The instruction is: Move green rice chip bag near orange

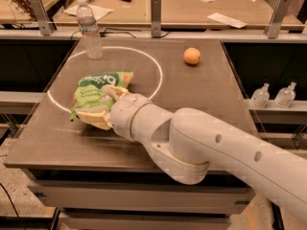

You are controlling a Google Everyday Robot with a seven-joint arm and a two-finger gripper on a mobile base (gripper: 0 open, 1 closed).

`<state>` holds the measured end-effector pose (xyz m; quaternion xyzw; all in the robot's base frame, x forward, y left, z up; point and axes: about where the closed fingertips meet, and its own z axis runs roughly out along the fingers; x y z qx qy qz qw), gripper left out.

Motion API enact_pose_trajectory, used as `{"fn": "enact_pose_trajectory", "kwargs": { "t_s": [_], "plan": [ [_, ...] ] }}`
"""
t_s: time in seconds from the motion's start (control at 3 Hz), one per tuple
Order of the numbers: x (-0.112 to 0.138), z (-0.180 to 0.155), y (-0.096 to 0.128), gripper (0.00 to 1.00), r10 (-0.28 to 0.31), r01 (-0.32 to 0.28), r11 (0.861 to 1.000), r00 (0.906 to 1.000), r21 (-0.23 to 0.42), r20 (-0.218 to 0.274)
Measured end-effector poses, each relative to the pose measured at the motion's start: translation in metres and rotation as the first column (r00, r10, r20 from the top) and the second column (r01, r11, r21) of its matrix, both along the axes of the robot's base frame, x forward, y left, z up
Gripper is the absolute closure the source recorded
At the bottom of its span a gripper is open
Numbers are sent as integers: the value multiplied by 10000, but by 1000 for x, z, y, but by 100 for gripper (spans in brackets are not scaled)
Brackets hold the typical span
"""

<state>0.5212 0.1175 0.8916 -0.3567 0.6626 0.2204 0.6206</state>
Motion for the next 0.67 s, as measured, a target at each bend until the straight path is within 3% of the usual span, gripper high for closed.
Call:
{"fn": "enact_pose_trajectory", "kwargs": {
  "t_s": [0.33, 0.67],
  "plan": [
    [-4, -8, -24, 100, -1008, 1004, 9946, 9948, -248, -128],
    [-12, -16, -53, 100, -2089, 2070, 9768, 9774, -551, -320]
  ]
}}
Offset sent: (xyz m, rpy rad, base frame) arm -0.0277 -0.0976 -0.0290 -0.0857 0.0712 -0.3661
